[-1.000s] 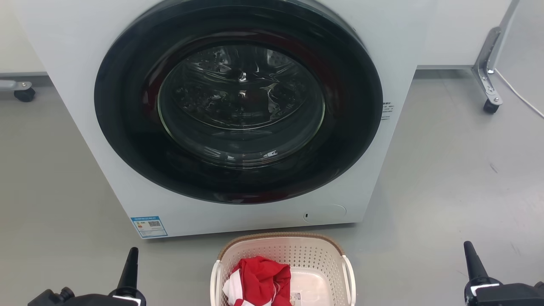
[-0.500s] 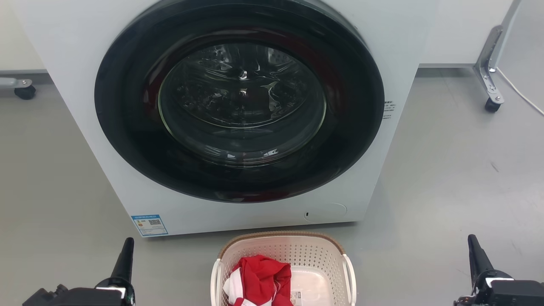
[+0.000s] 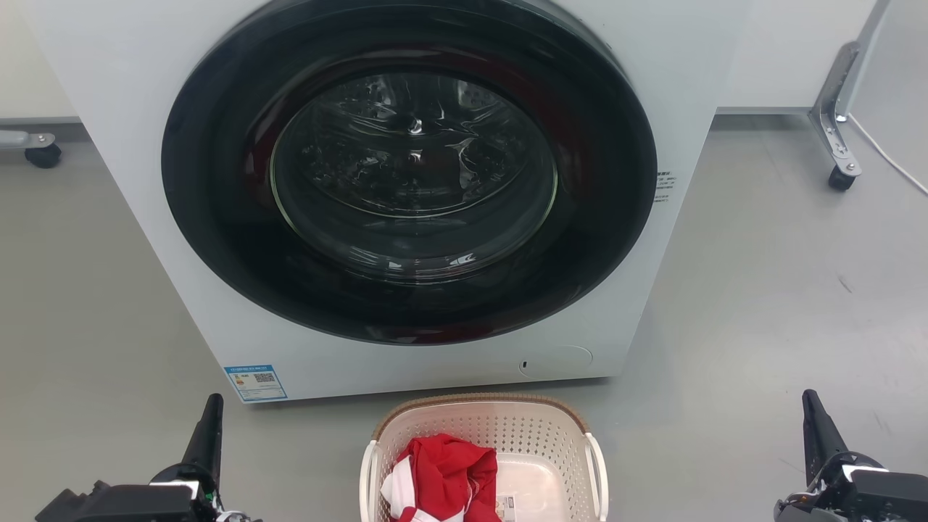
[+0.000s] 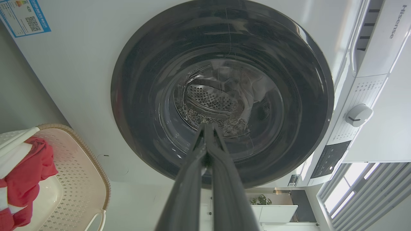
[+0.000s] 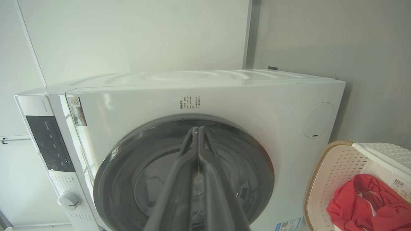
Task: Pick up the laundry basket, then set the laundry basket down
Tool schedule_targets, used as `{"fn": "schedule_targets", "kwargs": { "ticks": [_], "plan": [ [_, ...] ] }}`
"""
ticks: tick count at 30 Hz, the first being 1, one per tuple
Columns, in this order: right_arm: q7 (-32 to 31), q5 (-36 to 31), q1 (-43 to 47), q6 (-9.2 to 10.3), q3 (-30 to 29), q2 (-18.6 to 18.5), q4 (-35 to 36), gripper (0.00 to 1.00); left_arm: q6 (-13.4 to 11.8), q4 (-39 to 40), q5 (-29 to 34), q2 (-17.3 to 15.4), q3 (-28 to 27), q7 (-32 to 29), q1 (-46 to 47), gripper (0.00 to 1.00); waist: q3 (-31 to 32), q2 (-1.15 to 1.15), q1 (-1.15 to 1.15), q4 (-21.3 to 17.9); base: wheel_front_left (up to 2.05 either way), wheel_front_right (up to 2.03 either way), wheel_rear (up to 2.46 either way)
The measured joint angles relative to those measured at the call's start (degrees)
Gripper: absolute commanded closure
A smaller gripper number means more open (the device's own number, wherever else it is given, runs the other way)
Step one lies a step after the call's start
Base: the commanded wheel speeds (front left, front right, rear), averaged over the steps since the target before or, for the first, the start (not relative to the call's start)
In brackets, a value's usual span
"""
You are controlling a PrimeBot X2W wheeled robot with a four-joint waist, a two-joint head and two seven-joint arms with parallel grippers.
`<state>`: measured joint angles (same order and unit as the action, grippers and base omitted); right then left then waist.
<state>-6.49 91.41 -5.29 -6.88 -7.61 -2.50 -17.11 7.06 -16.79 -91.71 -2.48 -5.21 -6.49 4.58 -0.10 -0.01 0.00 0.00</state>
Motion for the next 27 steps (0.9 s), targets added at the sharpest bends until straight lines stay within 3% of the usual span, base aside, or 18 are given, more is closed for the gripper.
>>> {"fn": "schedule_targets", "kwargs": {
  "ticks": [27],
  "plan": [
    [0.00, 0.01, 0.00, -0.01, 0.00, 0.01, 0.00, 1.00, 0.00, -0.08, 0.00, 0.01, 0.00, 0.00, 0.00, 1.00, 0.00, 0.00, 0.00, 0.00, 0.00, 0.00, 0.00]
  ]
}}
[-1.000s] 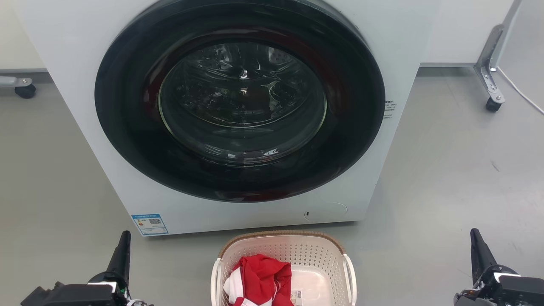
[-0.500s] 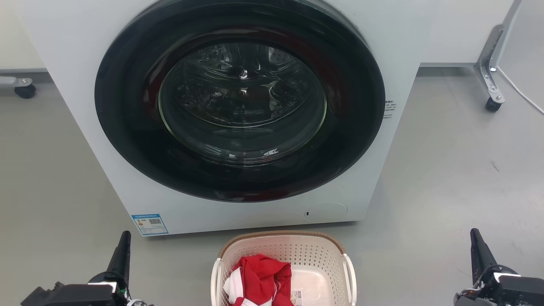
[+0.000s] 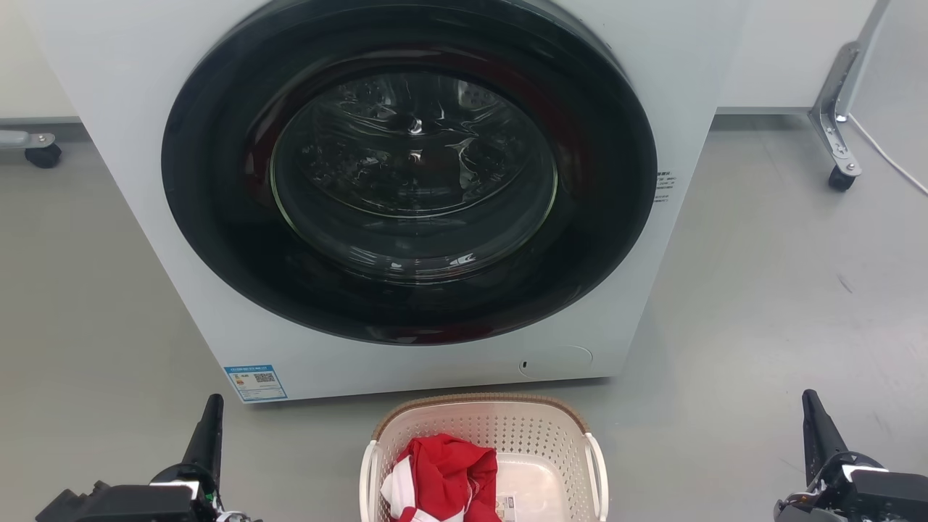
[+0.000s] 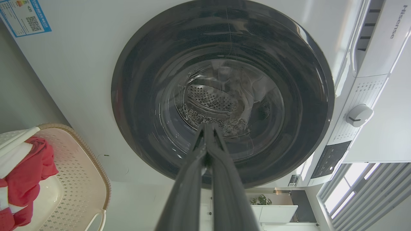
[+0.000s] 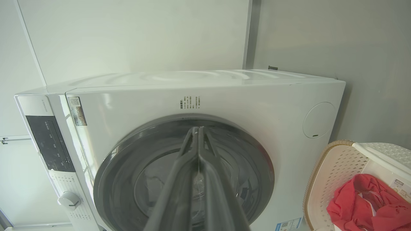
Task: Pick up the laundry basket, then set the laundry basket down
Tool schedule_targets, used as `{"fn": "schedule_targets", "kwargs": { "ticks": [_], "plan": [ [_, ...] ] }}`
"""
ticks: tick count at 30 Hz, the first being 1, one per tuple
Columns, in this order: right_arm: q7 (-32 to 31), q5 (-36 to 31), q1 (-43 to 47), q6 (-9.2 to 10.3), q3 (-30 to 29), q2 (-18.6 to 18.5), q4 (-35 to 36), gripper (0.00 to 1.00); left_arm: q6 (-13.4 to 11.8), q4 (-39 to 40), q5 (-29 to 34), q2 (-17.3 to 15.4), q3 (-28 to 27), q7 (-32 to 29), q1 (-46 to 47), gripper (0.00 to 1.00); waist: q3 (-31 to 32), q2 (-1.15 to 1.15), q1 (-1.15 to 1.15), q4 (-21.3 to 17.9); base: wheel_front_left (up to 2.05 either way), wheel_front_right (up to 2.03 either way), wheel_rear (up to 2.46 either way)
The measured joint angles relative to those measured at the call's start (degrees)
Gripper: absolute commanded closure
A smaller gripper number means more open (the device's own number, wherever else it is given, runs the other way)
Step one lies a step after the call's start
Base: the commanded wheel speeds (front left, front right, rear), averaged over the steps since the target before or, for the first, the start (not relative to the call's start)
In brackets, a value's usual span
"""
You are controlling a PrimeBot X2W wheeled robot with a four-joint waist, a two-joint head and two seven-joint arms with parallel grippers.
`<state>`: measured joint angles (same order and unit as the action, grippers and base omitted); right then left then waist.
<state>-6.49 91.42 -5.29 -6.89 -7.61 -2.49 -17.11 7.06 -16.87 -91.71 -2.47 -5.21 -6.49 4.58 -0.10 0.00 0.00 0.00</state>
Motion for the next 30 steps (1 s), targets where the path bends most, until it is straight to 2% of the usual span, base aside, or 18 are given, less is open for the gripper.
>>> {"fn": "schedule_targets", "kwargs": {
  "ticks": [30],
  "plan": [
    [0.00, 0.00, 0.00, 0.00, 0.00, 0.00, 0.01, 1.00, 0.00, -0.04, 0.00, 0.00, 0.00, 0.00, 0.00, 1.00, 0.00, 0.00, 0.00, 0.00, 0.00, 0.00, 0.00]
  ]
}}
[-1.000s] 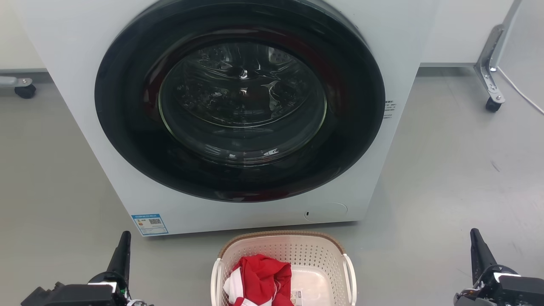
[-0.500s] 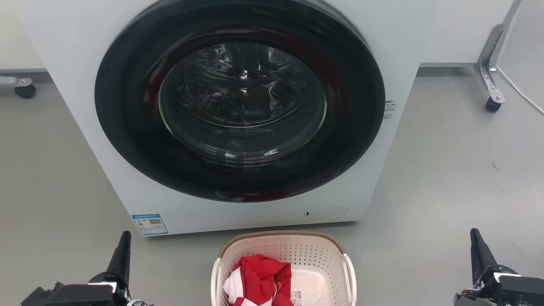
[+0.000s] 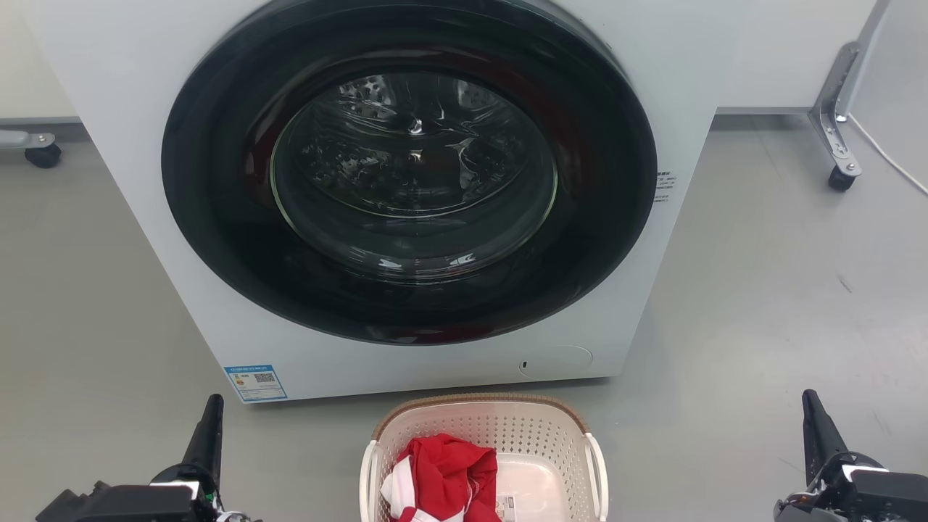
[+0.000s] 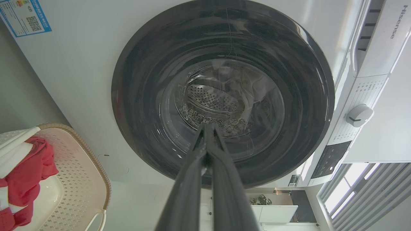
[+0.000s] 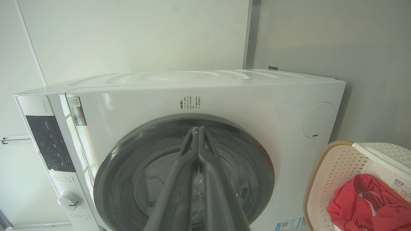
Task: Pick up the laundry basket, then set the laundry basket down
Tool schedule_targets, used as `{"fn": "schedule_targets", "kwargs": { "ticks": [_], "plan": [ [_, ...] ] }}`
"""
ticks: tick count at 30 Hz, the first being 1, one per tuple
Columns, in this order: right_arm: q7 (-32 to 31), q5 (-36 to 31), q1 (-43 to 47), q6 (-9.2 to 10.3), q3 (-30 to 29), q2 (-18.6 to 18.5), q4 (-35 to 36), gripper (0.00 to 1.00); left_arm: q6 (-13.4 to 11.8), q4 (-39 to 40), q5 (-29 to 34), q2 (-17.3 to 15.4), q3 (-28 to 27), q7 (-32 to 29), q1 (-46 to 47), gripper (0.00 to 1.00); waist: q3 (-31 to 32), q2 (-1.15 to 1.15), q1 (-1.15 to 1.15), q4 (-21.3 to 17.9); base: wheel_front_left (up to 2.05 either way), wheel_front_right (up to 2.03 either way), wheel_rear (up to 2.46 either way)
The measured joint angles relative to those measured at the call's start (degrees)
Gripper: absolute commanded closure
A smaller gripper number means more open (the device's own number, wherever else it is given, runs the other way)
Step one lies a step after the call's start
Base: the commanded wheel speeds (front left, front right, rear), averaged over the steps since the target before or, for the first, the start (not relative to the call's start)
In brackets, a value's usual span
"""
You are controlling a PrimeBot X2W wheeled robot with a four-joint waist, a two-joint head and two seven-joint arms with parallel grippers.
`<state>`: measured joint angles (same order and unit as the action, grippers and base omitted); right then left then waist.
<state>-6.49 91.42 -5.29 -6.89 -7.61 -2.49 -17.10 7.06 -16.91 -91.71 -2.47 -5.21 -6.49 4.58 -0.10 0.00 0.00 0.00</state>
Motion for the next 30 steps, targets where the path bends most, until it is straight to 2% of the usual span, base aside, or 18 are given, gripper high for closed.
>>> {"fn": "schedule_targets", "kwargs": {
  "ticks": [30],
  "plan": [
    [0.00, 0.00, 0.00, 0.00, 0.00, 0.00, 0.01, 1.00, 0.00, -0.02, -0.01, 0.00, 0.00, 0.00, 0.00, 1.00, 0.00, 0.00, 0.00, 0.00, 0.00, 0.00, 0.00]
  ]
}}
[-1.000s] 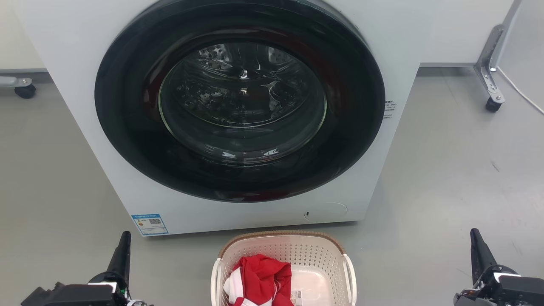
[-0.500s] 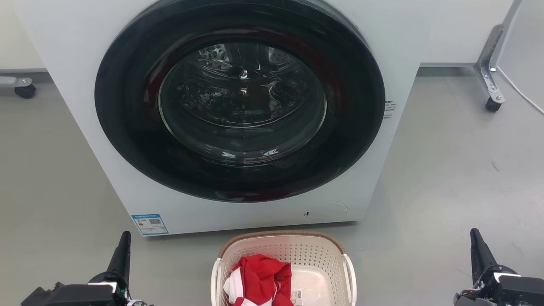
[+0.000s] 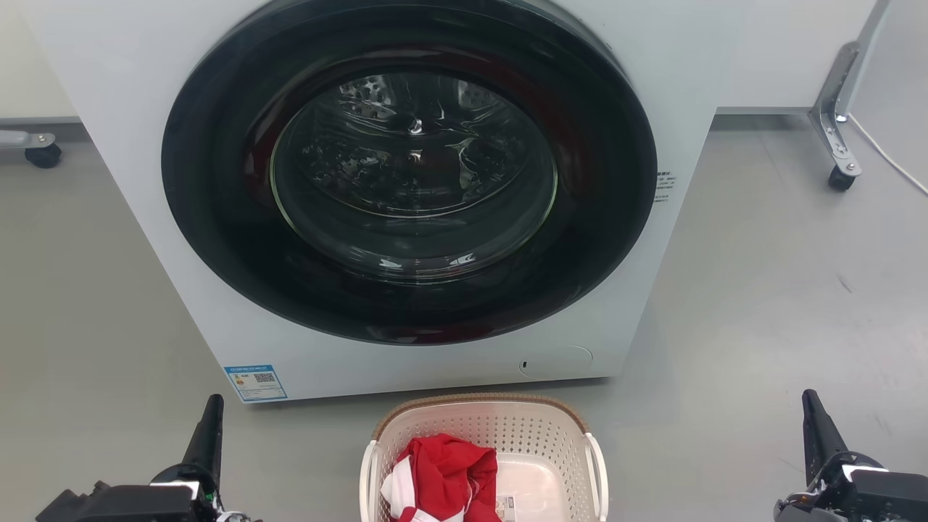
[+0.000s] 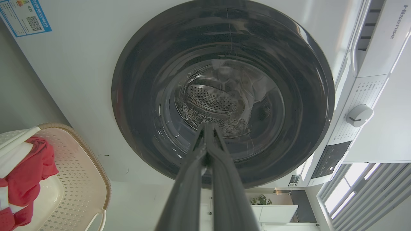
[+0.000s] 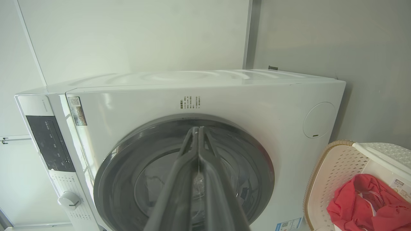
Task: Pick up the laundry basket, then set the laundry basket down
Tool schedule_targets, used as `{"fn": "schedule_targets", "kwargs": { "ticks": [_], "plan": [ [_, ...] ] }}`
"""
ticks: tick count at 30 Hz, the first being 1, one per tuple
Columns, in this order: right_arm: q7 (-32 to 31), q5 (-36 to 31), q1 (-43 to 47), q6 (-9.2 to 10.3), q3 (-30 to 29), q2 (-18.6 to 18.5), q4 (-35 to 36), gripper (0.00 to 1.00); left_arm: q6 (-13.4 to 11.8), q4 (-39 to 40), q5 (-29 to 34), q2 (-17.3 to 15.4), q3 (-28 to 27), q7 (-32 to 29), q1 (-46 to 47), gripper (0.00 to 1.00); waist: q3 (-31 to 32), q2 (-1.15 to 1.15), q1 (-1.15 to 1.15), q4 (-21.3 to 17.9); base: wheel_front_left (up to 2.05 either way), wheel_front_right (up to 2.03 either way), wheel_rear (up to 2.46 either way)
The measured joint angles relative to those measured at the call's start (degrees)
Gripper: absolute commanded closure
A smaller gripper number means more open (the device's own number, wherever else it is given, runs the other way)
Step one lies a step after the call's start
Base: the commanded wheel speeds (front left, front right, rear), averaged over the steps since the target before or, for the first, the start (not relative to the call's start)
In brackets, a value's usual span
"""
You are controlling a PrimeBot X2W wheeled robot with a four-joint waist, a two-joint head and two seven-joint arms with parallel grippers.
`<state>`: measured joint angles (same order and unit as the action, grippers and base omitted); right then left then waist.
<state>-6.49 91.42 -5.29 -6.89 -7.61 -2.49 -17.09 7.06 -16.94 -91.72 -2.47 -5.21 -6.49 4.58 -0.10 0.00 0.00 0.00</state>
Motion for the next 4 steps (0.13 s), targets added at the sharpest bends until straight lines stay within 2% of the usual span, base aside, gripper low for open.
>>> {"fn": "schedule_targets", "kwargs": {
  "ticks": [4],
  "plan": [
    [0.00, 0.00, 0.00, 0.00, 0.00, 0.00, 0.01, 1.00, 0.00, 0.00, 0.00, 0.00, 0.00, 0.00, 0.00, 1.00, 0.00, 0.00, 0.00, 0.00, 0.00, 0.00, 0.00]
  ]
}}
